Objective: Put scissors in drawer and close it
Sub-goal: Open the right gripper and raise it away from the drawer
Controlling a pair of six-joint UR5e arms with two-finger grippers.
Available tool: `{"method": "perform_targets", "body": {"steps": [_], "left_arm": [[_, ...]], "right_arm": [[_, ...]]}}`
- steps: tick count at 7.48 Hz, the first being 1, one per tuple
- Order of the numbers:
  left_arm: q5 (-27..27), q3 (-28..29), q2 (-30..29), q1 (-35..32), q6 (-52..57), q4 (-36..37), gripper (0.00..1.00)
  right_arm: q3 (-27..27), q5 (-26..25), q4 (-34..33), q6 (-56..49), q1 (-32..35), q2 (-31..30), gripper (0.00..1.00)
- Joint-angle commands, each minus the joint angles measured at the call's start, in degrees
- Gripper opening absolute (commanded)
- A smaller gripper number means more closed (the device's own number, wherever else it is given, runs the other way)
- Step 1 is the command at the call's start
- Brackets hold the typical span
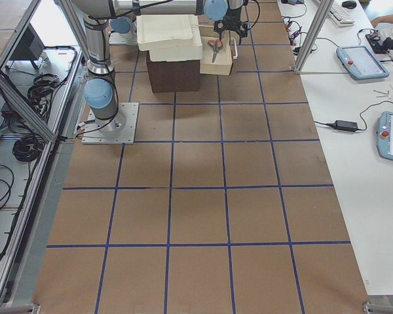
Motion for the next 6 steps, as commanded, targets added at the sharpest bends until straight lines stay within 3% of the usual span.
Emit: {"method": "perform_targets", "body": {"steps": [1, 2, 3, 4, 5, 6], "left_arm": [[-0.20, 1.20, -1.35, 0.22, -0.68, 0.48, 1.00], [-0.29, 2.08, -3.88, 0.22, 0.01, 1.62, 1.00], [-0.98, 2.27, -9.65, 0.14, -0.68, 10.15, 1.00], [-3.08, 3.23, -14.06, 0.05, -0.69, 17.81, 1.00], [-4.84, 5.85, -16.45, 0.05, -1.38, 18.06, 1.00], [-5.64, 7.70, -17.95, 0.05, -1.65, 17.98, 1.00]], "right_arm": [[0.58, -0.80, 5.62, 12.44, -7.43, -5.37, 1.00], [0.58, -2.03, 7.11, 22.36, -7.27, -6.43, 1.00], [0.23, -5.17, 7.13, 31.25, -6.92, -6.62, 1.00], [-0.04, -4.77, 9.82, 39.08, -5.70, -6.88, 1.00], [-0.39, -4.85, 10.55, 50.64, -4.29, -7.49, 1.00], [-0.65, -4.76, 11.86, 52.85, -4.28, -7.41, 1.00]]}}
